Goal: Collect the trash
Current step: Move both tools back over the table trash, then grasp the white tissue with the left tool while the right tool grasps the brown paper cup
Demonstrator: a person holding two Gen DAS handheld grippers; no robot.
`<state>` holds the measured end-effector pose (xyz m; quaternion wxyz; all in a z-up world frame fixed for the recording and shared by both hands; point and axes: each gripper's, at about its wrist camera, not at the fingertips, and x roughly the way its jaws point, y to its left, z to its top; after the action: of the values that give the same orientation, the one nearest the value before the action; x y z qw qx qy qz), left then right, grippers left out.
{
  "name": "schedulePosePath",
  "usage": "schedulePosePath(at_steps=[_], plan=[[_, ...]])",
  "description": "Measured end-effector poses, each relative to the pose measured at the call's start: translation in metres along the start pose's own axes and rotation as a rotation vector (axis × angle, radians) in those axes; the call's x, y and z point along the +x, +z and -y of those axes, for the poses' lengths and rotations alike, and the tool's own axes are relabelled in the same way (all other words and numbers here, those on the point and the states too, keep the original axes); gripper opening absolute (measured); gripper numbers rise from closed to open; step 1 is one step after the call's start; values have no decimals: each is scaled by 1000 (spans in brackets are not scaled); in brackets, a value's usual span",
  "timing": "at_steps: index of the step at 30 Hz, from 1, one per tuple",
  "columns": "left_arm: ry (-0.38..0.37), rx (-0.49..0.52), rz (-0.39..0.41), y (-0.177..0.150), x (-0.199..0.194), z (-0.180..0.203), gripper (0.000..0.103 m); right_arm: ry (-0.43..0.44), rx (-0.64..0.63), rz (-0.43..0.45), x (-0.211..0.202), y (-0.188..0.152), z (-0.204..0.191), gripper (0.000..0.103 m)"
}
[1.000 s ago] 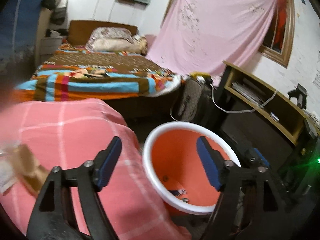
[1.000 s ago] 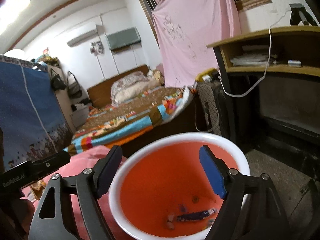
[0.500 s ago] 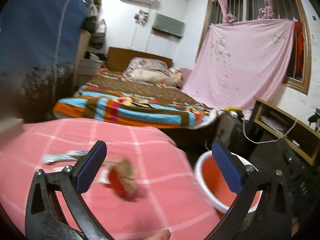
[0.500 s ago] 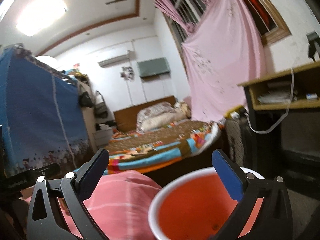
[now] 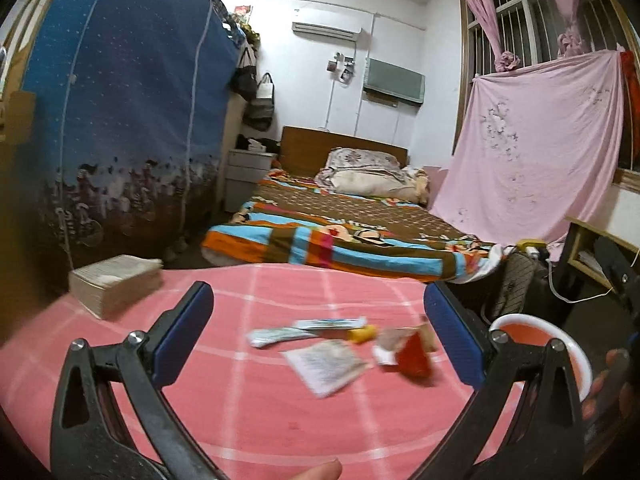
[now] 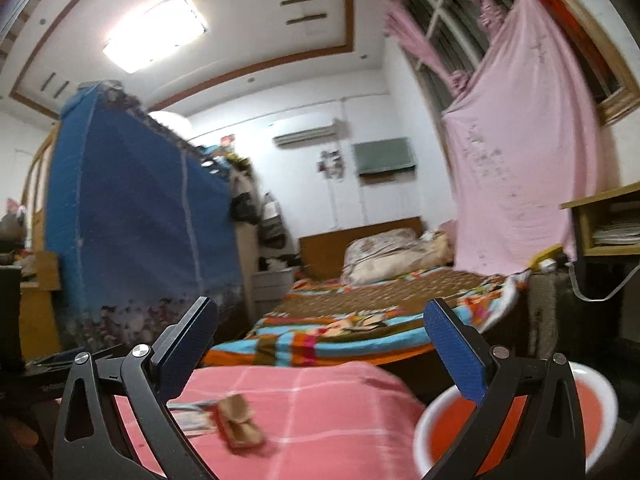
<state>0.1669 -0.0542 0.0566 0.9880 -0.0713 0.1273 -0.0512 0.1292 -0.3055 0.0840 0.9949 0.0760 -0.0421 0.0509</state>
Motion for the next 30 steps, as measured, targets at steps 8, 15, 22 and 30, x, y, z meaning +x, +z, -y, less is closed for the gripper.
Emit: schedulePosePath(at_steps=[8,15,22,30], plan=[[9,78,0,-7,1,-29,90,122,-67,-167,42,-21,-35,103],[-66,18,-127,-10,25,-43,89,135,-55,-464,95,-50,-40,103],[-115,-48,-325,-21,58,-50,78,133,-71,-677,123,-80,-47,84],[-175,-47,-521,-37,87,-43,64,206,-71,-771,130,-93,-53,83]])
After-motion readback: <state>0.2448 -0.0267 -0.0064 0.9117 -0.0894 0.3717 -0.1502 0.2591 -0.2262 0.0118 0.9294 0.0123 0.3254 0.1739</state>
